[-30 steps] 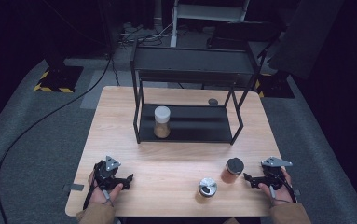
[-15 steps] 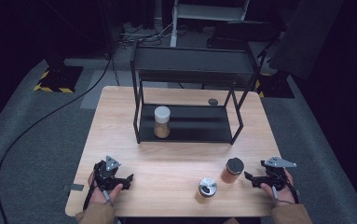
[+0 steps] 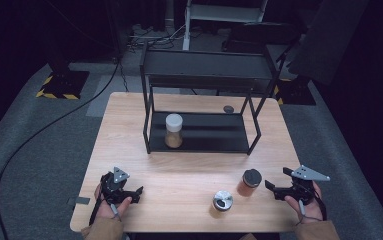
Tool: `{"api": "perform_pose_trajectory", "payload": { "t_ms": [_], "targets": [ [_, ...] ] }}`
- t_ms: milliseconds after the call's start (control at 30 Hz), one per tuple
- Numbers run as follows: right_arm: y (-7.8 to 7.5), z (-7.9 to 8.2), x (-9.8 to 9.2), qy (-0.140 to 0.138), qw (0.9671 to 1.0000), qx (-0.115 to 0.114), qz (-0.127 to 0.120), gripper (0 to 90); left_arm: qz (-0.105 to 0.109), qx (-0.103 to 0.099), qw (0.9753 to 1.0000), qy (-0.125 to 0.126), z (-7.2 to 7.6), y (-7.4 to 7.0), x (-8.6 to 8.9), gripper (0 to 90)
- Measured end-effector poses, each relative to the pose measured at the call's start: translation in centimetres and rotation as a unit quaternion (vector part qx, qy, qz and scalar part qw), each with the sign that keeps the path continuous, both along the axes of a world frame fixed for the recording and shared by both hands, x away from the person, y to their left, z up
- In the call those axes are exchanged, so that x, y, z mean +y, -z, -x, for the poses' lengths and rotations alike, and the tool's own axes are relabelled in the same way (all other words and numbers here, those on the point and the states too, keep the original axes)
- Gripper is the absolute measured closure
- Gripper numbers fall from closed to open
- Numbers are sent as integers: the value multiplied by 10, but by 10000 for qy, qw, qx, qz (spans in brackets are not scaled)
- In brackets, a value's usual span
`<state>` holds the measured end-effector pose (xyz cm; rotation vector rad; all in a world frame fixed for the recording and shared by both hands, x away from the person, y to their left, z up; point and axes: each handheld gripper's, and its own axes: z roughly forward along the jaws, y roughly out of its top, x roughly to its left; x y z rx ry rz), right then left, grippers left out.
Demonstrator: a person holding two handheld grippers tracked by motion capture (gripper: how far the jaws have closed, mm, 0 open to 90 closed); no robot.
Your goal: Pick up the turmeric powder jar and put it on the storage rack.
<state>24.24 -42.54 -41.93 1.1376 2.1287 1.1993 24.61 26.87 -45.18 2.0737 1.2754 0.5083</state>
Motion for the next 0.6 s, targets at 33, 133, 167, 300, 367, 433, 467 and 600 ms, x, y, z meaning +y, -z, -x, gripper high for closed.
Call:
{"api": "perform_pose_trajectory", "payload": {
  "t_ms": [33, 133, 167, 300, 367, 433, 467, 600],
  "targets": [
    [-1, 1, 0, -15, 10000, -30, -7, 48, 0, -1, 10000, -1, 0, 0, 0, 14],
    [-5, 5, 0, -35, 9999, -115, -58, 48, -3, 0, 10000, -3, 0, 0, 0, 14],
    [-7, 6, 0, -43, 9999, -144, -64, 48, 0, -1, 10000, -2, 0, 0, 0, 14],
    [-11, 11, 2, -109, 9996, -264, -81, 47, 0, -2, 10000, -1, 0, 0, 0, 14],
    [-13, 12, 4, -140, 9994, -305, -81, 48, 0, -2, 10000, -2, 0, 0, 0, 14],
    [-15, 14, 6, -186, 9992, -340, -89, 47, -3, -2, 10000, -3, 0, 0, 0, 14],
    [-16, 15, 7, -214, 9990, -373, -94, 47, -1, -1, 10000, -3, 0, 0, 0, 14],
    [-21, 19, 12, -313, 9983, -482, -120, 48, 0, 0, 10000, -4, 0, 0, 0, 13]
  ]
}}
